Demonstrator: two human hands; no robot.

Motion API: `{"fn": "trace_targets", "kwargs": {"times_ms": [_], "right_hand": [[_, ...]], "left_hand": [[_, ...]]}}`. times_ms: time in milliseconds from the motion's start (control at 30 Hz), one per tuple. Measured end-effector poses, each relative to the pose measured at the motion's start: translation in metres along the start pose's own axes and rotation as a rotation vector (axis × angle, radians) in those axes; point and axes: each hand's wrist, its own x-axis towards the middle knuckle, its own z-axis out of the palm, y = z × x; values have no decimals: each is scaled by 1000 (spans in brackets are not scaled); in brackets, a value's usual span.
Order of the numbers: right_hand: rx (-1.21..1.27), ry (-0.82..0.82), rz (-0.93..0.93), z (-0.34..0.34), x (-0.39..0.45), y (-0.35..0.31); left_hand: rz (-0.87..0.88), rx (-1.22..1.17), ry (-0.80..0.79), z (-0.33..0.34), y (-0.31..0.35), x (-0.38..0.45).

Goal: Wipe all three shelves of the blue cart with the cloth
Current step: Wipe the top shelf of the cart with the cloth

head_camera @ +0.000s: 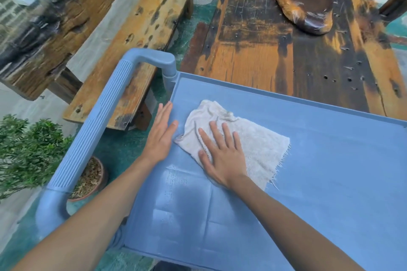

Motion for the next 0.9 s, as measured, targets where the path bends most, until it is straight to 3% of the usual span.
{"fn": "trace_targets", "kwargs": {"times_ms": [233,367,500,567,600,667,700,800,900], "right_hand": [[-43,-91,-415,4,0,-24],[-50,-134,-653,5,-6,-17],[-22,-330,-793,-7,-5,-7],[150,-307,-695,-15,-5,-12],[265,-188,-563,-16,-7,-22],[407,122,-141,-13,-12,-54],[409,196,87,-9,-12,-72],[397,126,503,2,3,-115],[349,68,597,18,18,-134]], "left_hand": [[18,11,-25,-1,2,0],[-44,-96,-39,-3,2,3],[-55,-76,-70,-4,1,3],[-41,-29,-72,-3,1,3],[-41,-22,-74,-3,1,3],[-43,-46,-73,-3,0,4],[-44,-57,-70,-2,-2,4],[-40,-43,-61,0,-3,6],[-28,8,-63,1,-2,6]]}}
